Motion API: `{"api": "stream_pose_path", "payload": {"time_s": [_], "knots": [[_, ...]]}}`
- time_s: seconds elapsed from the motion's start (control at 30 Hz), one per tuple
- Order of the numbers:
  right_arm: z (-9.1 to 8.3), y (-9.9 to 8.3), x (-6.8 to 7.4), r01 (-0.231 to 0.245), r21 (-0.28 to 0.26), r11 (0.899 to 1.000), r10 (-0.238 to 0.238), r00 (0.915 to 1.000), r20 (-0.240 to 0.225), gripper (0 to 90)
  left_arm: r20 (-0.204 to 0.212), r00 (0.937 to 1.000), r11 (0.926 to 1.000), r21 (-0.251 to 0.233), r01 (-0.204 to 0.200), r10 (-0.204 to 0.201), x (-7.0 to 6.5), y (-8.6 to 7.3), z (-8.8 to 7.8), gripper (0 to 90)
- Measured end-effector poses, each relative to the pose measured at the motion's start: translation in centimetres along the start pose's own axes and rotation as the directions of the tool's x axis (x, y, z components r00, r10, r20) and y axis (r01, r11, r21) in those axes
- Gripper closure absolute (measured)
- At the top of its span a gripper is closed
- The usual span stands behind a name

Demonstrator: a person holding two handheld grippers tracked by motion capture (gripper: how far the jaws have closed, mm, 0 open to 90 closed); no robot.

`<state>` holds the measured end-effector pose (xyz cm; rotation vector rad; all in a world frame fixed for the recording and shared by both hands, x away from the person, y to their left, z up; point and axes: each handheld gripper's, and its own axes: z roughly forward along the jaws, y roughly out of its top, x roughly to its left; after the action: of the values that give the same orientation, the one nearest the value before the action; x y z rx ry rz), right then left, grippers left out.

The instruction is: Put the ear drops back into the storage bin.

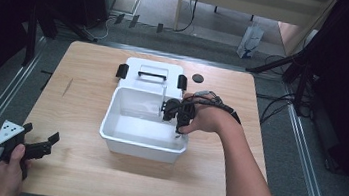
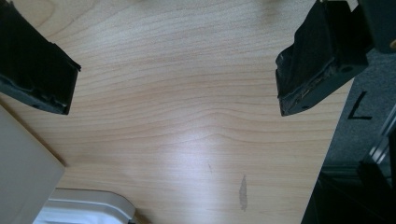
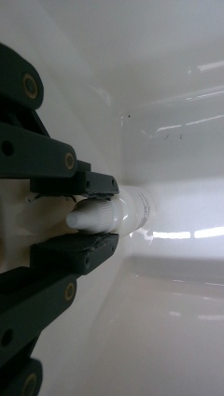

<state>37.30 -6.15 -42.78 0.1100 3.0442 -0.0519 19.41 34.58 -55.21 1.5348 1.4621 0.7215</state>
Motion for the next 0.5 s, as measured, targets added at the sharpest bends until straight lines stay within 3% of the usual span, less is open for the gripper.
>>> {"api": "stream_pose_path", "payload": {"time_s": [0.2,0.5], "knots": [[0.71,0.18,0.02,0.000,0.006,1.000,0.000,0.9993,0.037,73.7,0.000,1.0000,1.0000,0.000,0.003,-0.003,0.01,0.00,0.00,0.0],[0.79,-0.07,0.01,-0.018,-0.010,1.000,0.018,0.9996,0.021,72.3,0.004,1.0000,1.0000,-0.001,0.007,-0.007,0.06,0.00,0.00,0.1]]}}
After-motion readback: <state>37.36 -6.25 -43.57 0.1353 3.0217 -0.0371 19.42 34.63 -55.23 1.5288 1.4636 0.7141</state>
